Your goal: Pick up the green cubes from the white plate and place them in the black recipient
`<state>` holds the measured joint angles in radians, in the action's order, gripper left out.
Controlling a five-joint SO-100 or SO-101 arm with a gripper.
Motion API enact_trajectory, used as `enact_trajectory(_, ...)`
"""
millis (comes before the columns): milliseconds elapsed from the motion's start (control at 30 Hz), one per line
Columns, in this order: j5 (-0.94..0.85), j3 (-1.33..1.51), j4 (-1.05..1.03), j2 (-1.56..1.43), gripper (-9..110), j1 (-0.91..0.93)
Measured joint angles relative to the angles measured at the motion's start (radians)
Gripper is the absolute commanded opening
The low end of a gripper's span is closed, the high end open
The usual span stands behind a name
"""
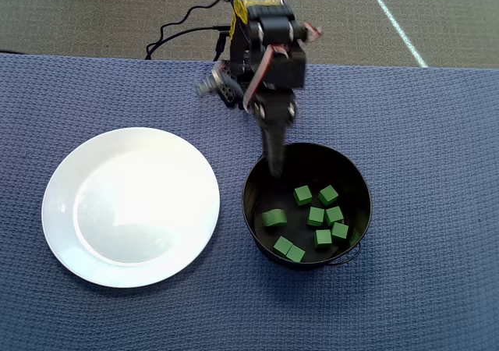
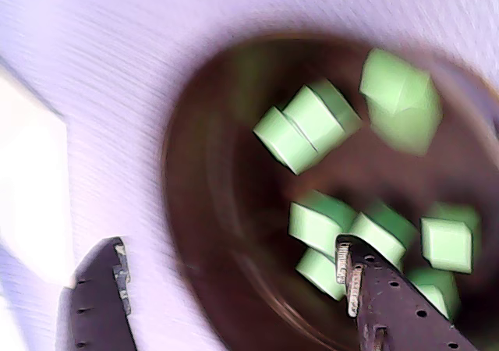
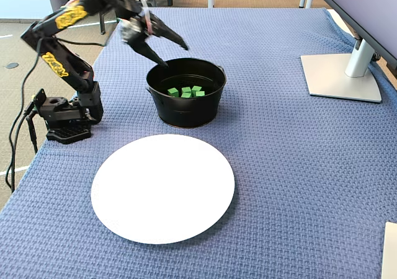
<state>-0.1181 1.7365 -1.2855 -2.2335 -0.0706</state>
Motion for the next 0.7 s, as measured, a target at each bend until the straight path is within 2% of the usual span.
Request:
enact_trajectory(133,-0.012,0.075,-0.012,-0.193,0,0.15)
enact_trajectory(267,-0.015,0.281,-0.002,-0.41,0,0.258)
enact_trajectory(467,-0.014,0.624,-0.058,-0.746,0,0.302)
enact_trajectory(700,0.005,0.842,-0.071,-0.876,0,0.327)
